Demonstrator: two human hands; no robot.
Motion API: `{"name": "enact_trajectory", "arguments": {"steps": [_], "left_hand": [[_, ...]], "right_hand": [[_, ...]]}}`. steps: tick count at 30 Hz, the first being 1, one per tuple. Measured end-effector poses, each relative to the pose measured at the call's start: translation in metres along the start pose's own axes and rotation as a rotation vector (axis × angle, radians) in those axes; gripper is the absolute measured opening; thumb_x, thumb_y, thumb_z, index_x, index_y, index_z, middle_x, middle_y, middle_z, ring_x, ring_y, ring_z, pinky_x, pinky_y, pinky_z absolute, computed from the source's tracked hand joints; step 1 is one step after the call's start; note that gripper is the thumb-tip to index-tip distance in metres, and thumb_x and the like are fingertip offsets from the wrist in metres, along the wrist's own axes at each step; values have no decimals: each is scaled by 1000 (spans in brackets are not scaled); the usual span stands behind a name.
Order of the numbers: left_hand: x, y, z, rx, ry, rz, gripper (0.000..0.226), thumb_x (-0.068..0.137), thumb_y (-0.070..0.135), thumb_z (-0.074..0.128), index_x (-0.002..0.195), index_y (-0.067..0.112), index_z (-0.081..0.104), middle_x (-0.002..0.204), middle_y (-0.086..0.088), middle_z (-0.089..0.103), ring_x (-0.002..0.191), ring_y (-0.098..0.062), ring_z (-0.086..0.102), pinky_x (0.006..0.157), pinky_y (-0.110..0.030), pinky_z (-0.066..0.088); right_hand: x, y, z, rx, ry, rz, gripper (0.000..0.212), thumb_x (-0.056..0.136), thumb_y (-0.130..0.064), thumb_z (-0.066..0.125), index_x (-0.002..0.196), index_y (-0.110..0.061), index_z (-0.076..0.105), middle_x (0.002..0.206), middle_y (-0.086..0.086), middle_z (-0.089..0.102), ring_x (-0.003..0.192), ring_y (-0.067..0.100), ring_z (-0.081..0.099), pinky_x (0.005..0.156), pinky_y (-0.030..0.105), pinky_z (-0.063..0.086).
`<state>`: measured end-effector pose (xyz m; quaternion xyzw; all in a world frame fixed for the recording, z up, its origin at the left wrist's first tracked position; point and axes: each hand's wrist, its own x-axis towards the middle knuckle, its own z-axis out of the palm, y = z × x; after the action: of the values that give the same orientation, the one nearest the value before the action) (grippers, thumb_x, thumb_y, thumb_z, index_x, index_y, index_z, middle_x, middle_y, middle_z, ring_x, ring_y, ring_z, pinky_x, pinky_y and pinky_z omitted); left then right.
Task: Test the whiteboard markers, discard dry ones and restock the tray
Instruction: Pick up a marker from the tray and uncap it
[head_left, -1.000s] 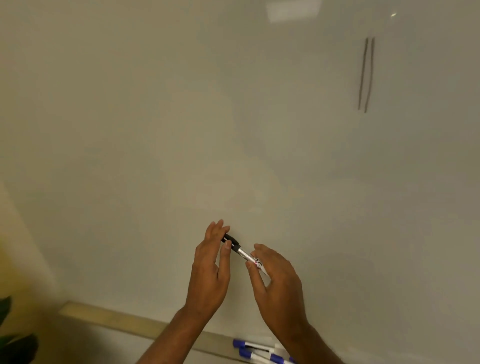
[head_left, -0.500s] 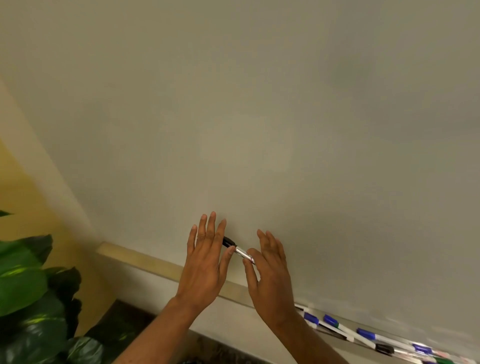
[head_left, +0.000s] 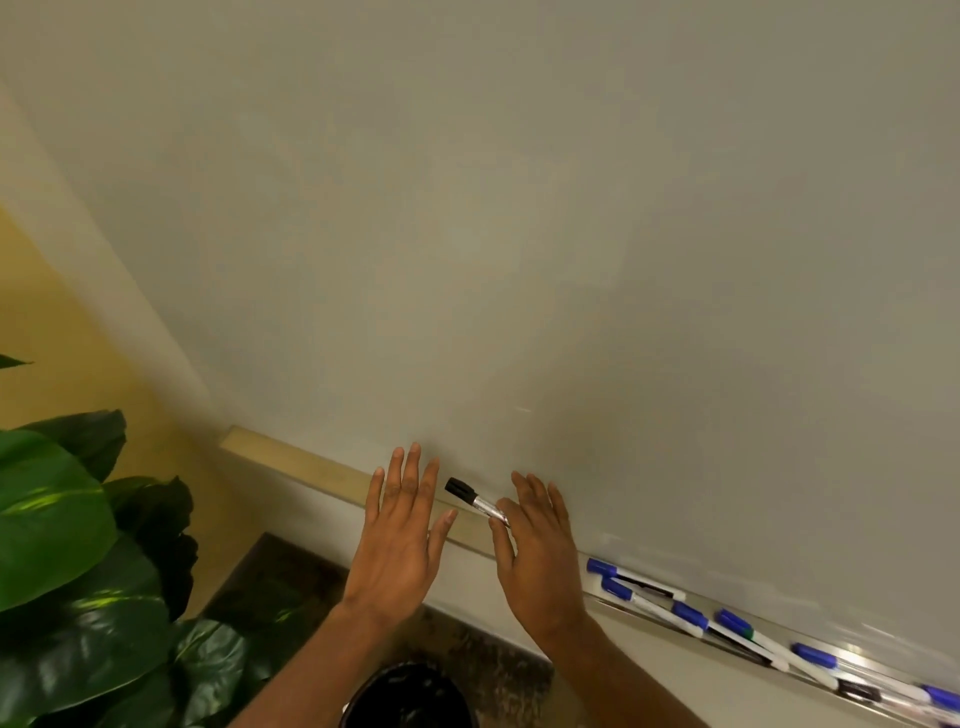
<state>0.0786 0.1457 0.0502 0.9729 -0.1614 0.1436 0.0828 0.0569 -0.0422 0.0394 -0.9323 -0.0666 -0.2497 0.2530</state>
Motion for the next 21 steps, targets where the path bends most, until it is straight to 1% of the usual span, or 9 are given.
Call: {"name": "enact_trajectory", "arguments": {"steps": [7, 10, 14, 15, 17, 18, 21], "left_hand": [[-6, -34, 47, -8, -75, -5, 66, 110, 49, 28, 164, 17, 9, 172, -8, 0, 159, -24, -4, 126, -44, -2], [-7, -46, 65, -11, -116, -13, 66, 110, 51, 23, 164, 17, 5, 172, -6, -4, 159, -24, -6, 125, -45, -2], [-11, -59, 89, -28, -175, -25, 66, 110, 53, 17, 164, 18, 5, 172, -5, -5, 159, -23, -6, 125, -46, 1], [-13, -61, 95, -28, -190, -26, 66, 110, 53, 17, 164, 18, 6, 172, -5, -3, 159, -23, -5, 124, -47, 2], [-16, -65, 106, -40, -214, -31, 66, 110, 54, 17, 164, 18, 8, 172, -5, 0, 159, -23, -4, 124, -47, 5], [-18, -66, 111, -49, -225, -35, 66, 110, 55, 17, 164, 18, 8, 172, -5, 0, 159, -23, -4, 124, -46, 5], [-22, -68, 120, -70, -241, -38, 66, 109, 56, 17, 164, 20, 6, 172, -3, 0, 159, -21, -5, 124, -45, 3]], "right_hand": [[3, 2, 61, -36, -81, 22, 34, 97, -32, 42, 106, -15, 71, 130, 9, 63, 126, 26, 56, 107, 46, 44], [2, 6, 86, -79, -147, 25, 40, 98, -34, 36, 106, -16, 71, 130, 9, 64, 125, 25, 56, 108, 44, 43], [-3, 16, 116, -138, -226, 46, 49, 100, -38, 27, 106, -17, 71, 128, 8, 65, 123, 25, 58, 106, 44, 46], [-5, 20, 122, -157, -249, 57, 47, 101, -38, 29, 107, -18, 71, 128, 8, 65, 123, 25, 58, 105, 44, 46], [-9, 28, 133, -188, -288, 73, 27, 98, -31, 50, 108, -18, 71, 128, 8, 65, 122, 25, 58, 104, 46, 47], [-10, 31, 137, -195, -300, 86, 21, 94, -29, 59, 109, -18, 71, 128, 8, 65, 122, 25, 59, 104, 46, 47], [-13, 31, 145, -211, -318, 108, 21, 89, -26, 68, 108, -18, 72, 124, 8, 67, 118, 26, 61, 101, 47, 49]]}}
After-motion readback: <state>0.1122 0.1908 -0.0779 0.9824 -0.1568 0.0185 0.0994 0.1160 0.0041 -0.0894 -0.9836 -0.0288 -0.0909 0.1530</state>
